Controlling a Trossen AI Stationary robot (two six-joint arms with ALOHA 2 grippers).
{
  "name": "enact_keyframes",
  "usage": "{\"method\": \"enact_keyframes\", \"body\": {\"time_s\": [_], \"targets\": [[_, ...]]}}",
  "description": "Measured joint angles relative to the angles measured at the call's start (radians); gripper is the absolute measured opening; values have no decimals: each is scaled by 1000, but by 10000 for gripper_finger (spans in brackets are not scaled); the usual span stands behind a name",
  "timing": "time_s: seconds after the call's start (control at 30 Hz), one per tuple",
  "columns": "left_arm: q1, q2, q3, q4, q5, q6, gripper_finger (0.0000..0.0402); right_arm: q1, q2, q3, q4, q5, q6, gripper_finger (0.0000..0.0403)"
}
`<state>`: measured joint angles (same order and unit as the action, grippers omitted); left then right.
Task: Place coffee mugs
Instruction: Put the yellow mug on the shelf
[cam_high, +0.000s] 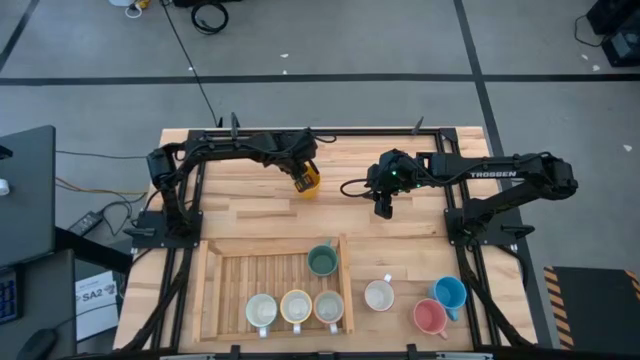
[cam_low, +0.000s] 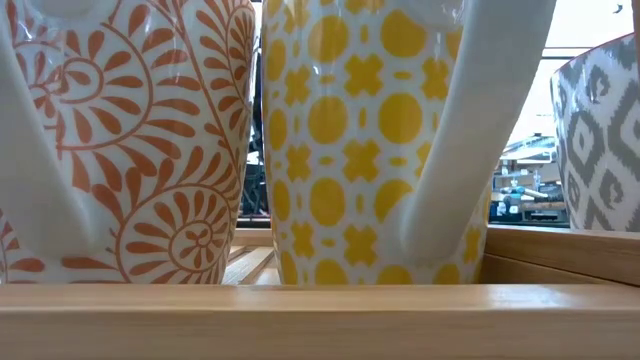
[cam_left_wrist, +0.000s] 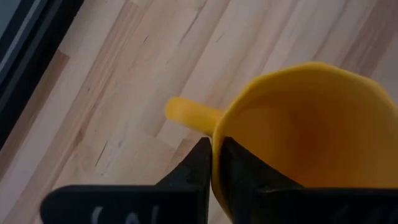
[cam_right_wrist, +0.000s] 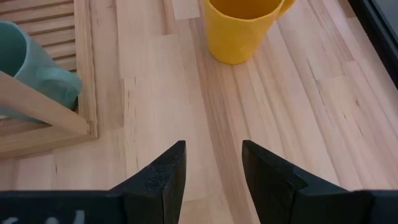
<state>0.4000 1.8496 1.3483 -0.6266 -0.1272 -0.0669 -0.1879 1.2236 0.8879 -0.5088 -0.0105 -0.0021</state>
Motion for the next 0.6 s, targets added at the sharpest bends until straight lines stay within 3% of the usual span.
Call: {"method": "enact_keyframes", "body": {"time_s": [0.4,0.6], "targets": [[-11,-64,22,-55,13,6,29,0,0,0,2,-1,10,163],[-50,-107,92,-200,17,14,29,0,0,0,8,-1,10,163]]}}
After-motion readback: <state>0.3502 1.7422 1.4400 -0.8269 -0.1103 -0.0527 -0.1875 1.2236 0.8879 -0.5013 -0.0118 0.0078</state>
